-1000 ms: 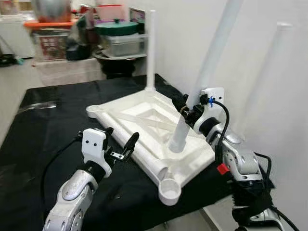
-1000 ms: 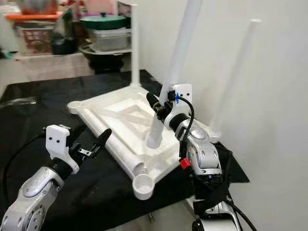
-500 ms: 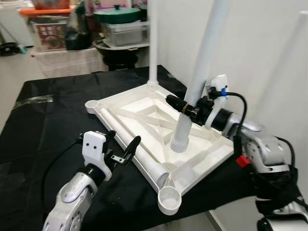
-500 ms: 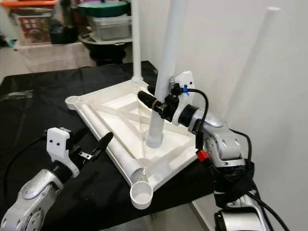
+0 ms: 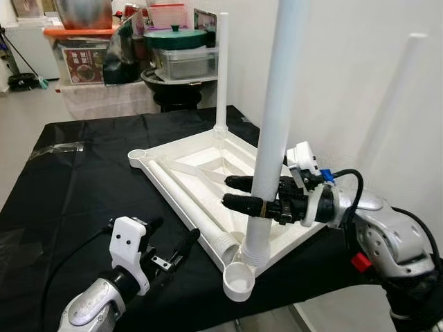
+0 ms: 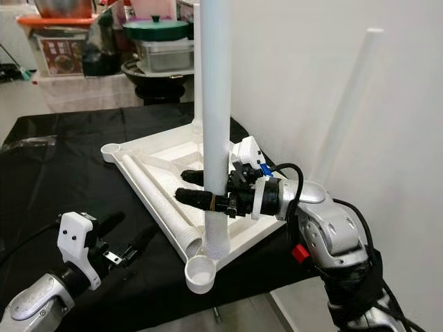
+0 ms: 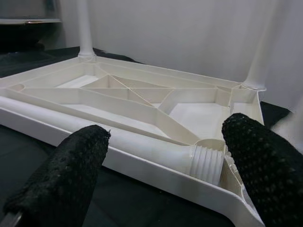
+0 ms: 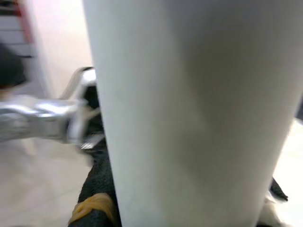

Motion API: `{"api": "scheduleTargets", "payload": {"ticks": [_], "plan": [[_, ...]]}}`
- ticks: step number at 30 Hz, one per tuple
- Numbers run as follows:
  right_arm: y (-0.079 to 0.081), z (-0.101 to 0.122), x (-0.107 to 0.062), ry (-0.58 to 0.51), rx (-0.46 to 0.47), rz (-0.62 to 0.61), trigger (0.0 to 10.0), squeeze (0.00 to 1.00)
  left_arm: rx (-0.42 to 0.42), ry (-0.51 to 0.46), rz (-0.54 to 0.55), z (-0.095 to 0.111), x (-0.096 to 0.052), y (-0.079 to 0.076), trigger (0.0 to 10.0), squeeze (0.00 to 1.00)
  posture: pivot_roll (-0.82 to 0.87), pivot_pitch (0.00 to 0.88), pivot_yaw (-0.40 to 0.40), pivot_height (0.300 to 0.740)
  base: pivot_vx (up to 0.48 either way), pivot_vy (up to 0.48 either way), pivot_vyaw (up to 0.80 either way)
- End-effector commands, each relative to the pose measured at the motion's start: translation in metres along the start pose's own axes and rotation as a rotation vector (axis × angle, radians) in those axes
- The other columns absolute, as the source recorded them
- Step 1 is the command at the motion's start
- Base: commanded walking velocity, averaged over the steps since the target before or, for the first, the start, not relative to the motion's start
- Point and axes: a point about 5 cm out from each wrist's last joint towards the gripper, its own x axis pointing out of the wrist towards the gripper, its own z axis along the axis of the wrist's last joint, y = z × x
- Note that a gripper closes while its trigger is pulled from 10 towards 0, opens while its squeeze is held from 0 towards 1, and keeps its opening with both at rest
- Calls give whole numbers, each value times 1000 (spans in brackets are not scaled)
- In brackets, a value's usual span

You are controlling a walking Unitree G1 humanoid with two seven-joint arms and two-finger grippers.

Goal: Building children table

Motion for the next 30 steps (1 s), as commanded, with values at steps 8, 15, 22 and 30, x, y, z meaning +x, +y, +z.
{"api": "scheduleTargets", "payload": {"ticks": [8, 15, 22, 30], "plan": [[14, -7, 16, -49, 50, 105, 10000, 0, -17, 31, -50, -2, -3, -4, 10000, 0, 102, 0, -39, 740, 0, 0, 0], [13, -12, 20, -49, 43, 91, 10000, 0, -24, 50, -58, -5, -6, -6, 10000, 0, 112, 0, -44, 740, 0, 0, 0], [12, -19, 25, -37, 35, 74, 10000, 0, -20, 170, -50, -24, -25, -2, 10000, 0, 123, 0, -43, 740, 0, 0, 0], [11, -22, 26, -37, 30, 61, 10000, 0, -27, 215, -19, -32, -37, 3, 10000, 0, 129, 0, -44, 740, 0, 0, 0]]}}
